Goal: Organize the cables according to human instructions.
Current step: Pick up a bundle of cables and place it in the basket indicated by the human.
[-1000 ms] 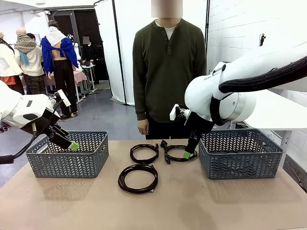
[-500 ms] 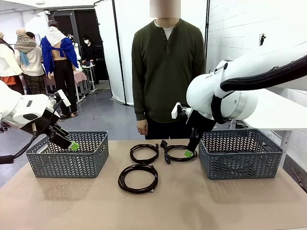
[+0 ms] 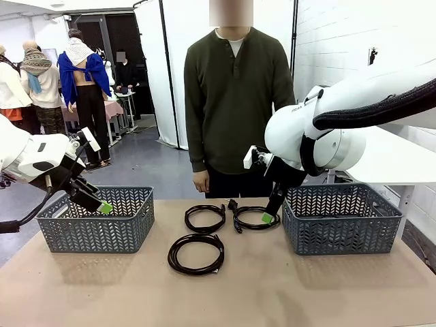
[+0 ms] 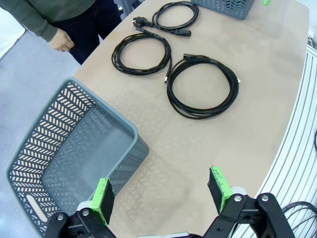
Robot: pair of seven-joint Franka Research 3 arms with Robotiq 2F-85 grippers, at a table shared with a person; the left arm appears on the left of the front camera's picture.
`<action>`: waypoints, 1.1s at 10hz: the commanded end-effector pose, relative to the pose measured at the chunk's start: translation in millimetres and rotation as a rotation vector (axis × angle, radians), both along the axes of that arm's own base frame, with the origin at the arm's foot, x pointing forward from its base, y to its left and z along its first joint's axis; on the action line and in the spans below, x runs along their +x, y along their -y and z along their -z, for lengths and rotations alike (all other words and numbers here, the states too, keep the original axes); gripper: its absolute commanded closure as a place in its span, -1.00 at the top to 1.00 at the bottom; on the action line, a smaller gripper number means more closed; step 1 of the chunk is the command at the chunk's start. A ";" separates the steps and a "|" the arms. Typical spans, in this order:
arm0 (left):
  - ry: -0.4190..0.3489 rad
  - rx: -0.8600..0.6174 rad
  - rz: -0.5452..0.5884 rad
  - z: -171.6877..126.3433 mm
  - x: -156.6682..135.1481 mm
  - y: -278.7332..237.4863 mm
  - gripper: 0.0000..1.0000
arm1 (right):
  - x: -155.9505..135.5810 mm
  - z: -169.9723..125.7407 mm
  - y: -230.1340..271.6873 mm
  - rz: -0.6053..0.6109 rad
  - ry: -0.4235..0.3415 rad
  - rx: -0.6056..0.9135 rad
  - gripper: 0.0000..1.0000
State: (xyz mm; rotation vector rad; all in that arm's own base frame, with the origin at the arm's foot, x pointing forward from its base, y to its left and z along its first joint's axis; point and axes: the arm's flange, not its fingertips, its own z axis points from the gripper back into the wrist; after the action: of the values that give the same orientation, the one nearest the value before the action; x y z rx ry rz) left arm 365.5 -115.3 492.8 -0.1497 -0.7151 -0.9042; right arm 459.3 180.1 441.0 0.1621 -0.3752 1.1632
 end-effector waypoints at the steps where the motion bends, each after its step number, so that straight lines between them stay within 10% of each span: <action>1: 0.000 -0.015 0.001 0.9 1.7 -0.7 1.00 | 0.5 -0.8 0.5 -0.007 0.001 -0.002 1.00; 11: 0.000 -0.015 0.001 0.9 1.7 -0.7 1.00 | 0.5 -0.8 0.5 -0.007 0.001 -0.002 1.00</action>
State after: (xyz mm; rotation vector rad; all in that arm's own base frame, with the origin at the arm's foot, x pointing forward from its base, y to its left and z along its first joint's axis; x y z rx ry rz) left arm 365.5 -115.3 492.8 -0.1497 -0.7151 -0.9042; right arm 459.3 180.1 441.0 0.1621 -0.3753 1.1633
